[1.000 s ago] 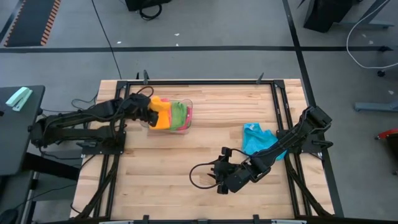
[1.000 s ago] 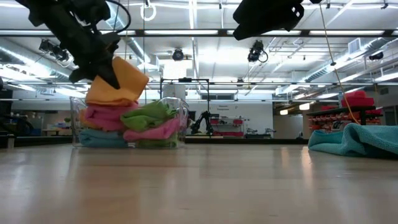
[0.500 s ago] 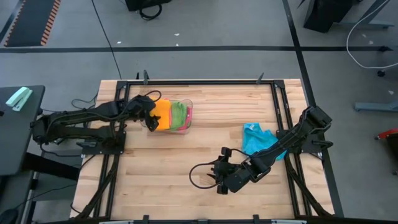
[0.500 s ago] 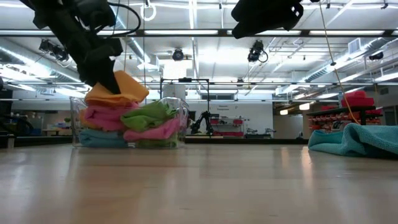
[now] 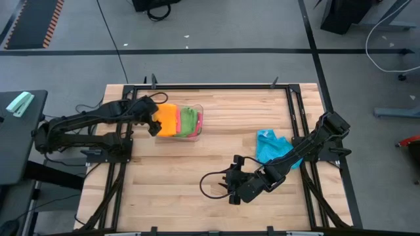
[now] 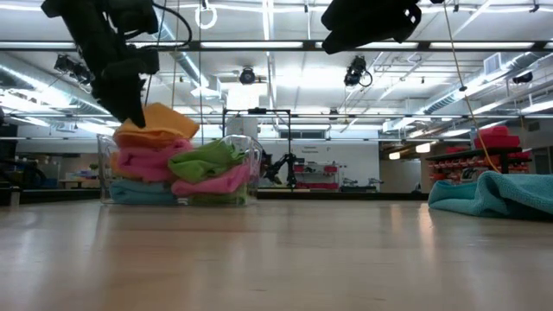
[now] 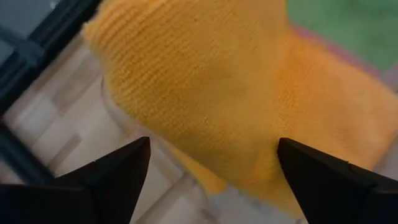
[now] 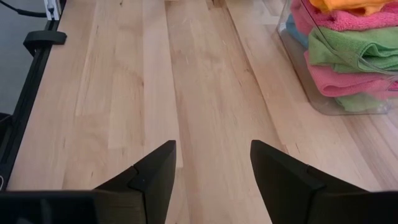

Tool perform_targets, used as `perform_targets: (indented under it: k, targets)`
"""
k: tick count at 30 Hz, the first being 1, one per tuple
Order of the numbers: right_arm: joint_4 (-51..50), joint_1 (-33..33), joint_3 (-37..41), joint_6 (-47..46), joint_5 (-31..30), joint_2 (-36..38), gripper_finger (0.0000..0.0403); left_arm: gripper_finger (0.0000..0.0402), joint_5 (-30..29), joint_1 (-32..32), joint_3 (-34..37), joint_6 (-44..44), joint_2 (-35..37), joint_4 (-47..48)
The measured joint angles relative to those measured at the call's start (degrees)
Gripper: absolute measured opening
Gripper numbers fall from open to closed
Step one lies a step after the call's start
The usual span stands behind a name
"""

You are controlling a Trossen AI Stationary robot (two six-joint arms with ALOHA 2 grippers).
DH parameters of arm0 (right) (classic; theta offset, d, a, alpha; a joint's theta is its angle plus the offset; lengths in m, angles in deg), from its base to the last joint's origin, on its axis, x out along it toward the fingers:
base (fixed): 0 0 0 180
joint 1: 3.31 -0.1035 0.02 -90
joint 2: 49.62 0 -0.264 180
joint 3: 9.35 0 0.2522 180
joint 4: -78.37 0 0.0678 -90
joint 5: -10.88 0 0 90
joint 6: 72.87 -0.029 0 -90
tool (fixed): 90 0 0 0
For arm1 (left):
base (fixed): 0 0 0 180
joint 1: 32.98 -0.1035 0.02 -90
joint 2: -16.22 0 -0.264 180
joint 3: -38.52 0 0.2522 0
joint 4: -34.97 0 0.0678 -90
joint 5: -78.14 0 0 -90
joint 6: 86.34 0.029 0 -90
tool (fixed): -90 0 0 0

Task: Fold microfiber towels
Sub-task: Stack the orange microfiber towel on top of the pink microfiber towel

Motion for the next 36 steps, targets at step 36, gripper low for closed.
perform_targets:
  k: [36]
  targets:
    - [0.0,0.7,0.0,-0.3,0.0,0.0,0.0216,0.0355,0.0,-1.3,-12.0,6.9,-1.7,10.4]
